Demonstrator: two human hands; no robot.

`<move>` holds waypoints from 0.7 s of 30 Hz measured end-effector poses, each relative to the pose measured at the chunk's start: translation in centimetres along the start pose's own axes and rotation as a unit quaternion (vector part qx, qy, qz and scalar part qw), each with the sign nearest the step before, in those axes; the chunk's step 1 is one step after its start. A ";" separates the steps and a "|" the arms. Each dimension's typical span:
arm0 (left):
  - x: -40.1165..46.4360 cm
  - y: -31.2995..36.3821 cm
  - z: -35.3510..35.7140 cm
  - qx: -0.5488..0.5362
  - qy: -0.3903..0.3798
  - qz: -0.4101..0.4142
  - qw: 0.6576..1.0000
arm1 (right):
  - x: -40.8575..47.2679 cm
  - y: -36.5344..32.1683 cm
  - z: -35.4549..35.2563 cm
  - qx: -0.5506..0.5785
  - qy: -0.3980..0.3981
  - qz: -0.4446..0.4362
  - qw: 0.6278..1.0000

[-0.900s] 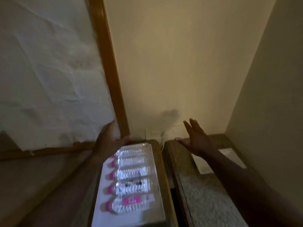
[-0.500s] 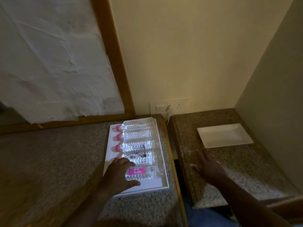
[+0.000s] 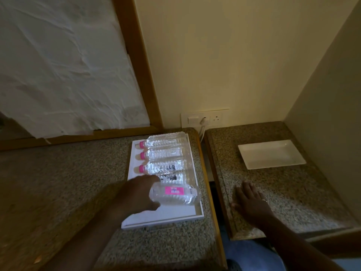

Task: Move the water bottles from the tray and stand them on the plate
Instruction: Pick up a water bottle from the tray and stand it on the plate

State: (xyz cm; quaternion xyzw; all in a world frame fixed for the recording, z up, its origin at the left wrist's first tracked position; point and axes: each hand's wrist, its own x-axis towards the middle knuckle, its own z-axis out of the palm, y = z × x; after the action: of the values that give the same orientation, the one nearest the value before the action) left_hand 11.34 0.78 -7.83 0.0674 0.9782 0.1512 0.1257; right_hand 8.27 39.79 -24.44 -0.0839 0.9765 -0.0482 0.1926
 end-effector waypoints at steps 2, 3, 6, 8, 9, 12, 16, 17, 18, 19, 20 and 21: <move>0.4 1.4 -1.7 -0.008 0.034 0.038 0.999 | -0.1 0.0 0.3 -0.009 0.010 0.005 1.000; 0.8 2.1 -2.1 -0.018 0.050 0.054 0.997 | -0.1 0.0 0.4 -0.012 0.014 0.004 1.000; 1.7 4.2 -1.3 -0.132 0.080 0.064 0.986 | -0.1 0.1 0.7 0.001 0.026 -0.005 1.000; 2.2 5.5 0.1 -0.229 0.089 0.070 0.967 | -0.1 0.2 1.0 0.010 0.034 -0.005 0.999; 2.4 6.1 0.9 -0.257 0.092 0.076 0.959 | -0.1 0.2 1.1 0.014 0.037 -0.005 0.999; 2.9 7.4 3.0 -0.275 0.096 0.088 0.952 | -0.1 0.1 1.2 0.025 0.037 -0.009 0.999; 3.6 7.6 4.7 -0.282 0.107 0.059 0.952 | -0.2 0.4 0.9 0.030 0.029 -0.013 0.999; 3.6 7.4 4.9 -0.286 0.113 0.048 0.950 | -0.4 0.4 0.8 0.029 0.034 -0.020 0.999; 3.8 7.5 5.0 -0.291 0.121 0.039 0.948 | -0.6 0.8 0.8 0.030 0.043 -0.029 0.998; 3.8 7.4 4.9 -0.294 0.133 0.028 0.946 | -0.8 1.0 0.6 0.035 0.049 -0.038 0.997; 4.1 7.7 4.8 -0.294 0.145 0.019 0.945 | -1.0 1.9 0.5 0.041 0.052 -0.039 0.997; 4.1 7.8 4.6 -0.297 0.154 0.007 0.942 | -1.1 2.6 0.4 0.045 0.056 -0.036 0.997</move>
State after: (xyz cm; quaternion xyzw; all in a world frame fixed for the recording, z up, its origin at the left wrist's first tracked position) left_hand 9.39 10.14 -10.56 0.0098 0.8955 0.4447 -0.0137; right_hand 9.02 42.54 -24.74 -0.1078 0.9789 -0.1036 0.1392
